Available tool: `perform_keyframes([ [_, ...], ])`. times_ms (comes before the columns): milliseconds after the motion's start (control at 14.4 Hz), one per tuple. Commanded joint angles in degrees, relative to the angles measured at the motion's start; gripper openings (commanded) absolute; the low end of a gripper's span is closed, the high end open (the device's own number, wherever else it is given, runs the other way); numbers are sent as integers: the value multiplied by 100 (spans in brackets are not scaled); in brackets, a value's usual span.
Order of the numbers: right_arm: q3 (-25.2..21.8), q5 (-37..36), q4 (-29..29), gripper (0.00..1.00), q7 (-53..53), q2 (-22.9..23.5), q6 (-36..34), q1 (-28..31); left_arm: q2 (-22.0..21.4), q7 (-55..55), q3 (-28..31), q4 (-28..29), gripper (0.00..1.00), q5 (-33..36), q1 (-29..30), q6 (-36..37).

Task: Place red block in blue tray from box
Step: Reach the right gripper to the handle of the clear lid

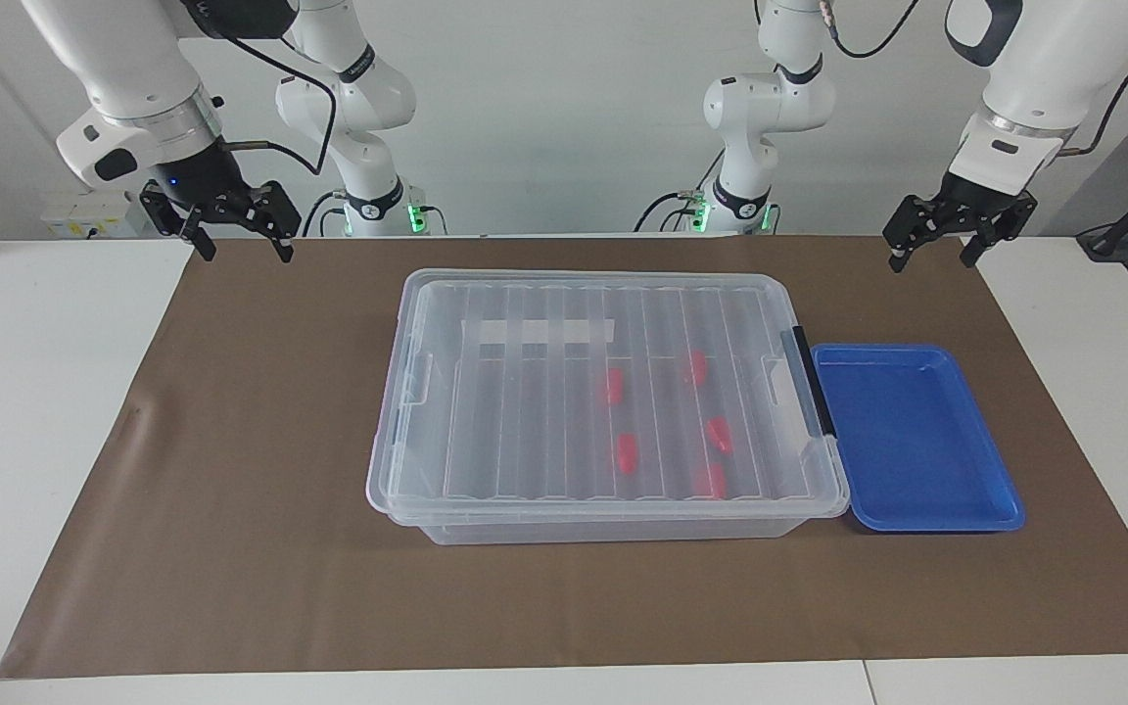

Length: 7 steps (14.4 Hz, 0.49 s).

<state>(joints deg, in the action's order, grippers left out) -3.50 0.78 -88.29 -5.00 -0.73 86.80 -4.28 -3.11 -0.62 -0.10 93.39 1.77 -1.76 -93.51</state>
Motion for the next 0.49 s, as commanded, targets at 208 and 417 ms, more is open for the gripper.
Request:
perform_keyframes([
  [208,16,45,-284,100,-423,-164,126,15,-146,-17,1,127,100,-89,9,8],
  [417,51,80,-1338,100,-396,-550,1257,-151,-146,-26,1,127,100,-89,9,-1],
])
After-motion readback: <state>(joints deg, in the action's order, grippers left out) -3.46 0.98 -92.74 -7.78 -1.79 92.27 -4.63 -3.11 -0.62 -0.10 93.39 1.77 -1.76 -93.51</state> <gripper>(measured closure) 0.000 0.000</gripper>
